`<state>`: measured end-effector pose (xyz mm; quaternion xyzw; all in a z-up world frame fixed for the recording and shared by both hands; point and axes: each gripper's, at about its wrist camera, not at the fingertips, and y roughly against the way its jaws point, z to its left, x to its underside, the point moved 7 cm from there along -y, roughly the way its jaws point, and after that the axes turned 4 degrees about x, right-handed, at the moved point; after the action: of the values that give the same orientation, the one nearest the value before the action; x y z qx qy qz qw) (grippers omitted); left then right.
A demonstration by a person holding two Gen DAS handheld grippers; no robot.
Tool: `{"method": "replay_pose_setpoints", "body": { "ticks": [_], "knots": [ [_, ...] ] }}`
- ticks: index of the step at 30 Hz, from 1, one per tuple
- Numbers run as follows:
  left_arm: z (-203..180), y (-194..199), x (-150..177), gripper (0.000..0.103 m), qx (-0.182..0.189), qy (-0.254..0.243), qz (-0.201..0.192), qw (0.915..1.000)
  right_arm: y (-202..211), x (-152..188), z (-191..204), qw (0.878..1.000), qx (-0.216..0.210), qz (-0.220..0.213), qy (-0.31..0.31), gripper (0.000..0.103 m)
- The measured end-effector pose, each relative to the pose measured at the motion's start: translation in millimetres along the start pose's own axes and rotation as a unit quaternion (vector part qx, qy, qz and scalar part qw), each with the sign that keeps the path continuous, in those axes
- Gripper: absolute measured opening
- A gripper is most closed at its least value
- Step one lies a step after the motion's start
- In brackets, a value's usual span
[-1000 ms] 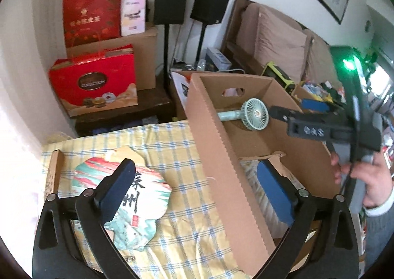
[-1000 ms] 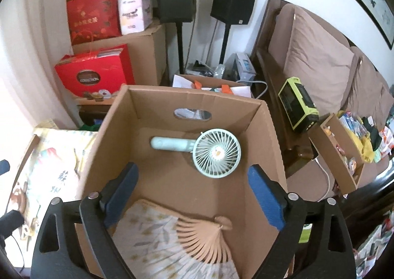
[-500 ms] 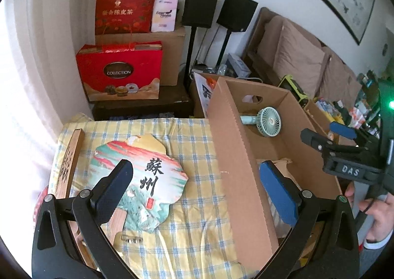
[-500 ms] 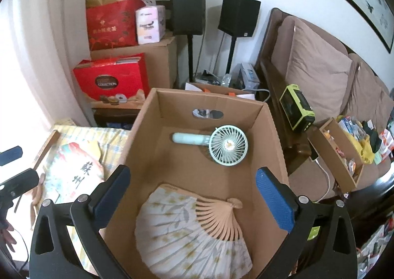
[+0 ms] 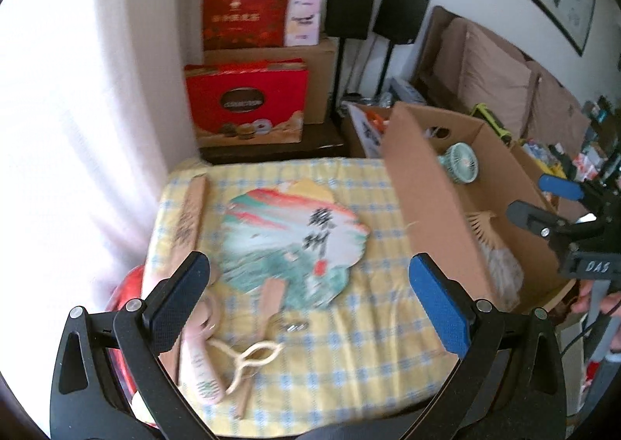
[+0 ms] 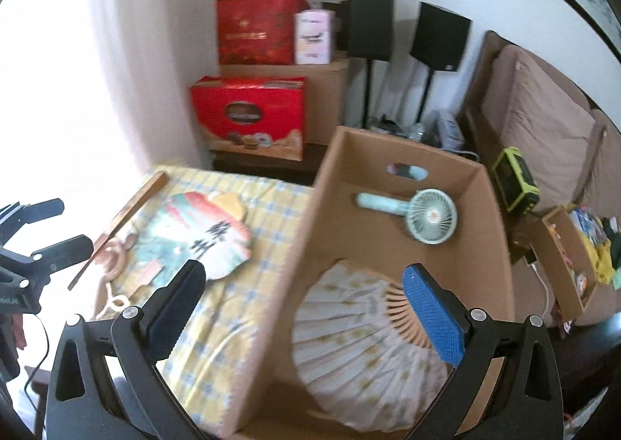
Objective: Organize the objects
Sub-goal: 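Move the left tool toward the closed wooden folding fan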
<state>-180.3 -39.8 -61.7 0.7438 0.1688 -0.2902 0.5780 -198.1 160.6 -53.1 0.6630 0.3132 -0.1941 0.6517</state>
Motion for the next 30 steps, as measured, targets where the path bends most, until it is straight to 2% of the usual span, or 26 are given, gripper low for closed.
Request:
{"method": "replay_pose_setpoints", "body": {
  "ticks": [9,19,24,30],
  "knots": [
    [45.1,14.3,56.8,0.103,-0.008,0.021,0.018,0.9996,0.8,12.9,49.4,0.999,-0.044,0.002,0.028,0.103],
    [117.7,18.4,108.0,0.101,-0.052,0.087,0.024,0.9946,-12.3,32.5,103.3,0.995,-0.091,0.017,0.047,0.103],
    [139.7,13.7,116.5,0.101,-0.044,0.121,0.026,0.9913,-21.9,39.6,128.5,0.992,-0.109,0.028,0.055,0.102],
    [139.2,-3.5,109.4,0.101,-0.051,0.103,0.038,0.9927,-34.4,40.2,153.1,0.989,-0.131,0.044,0.052,0.102]
  ]
}}
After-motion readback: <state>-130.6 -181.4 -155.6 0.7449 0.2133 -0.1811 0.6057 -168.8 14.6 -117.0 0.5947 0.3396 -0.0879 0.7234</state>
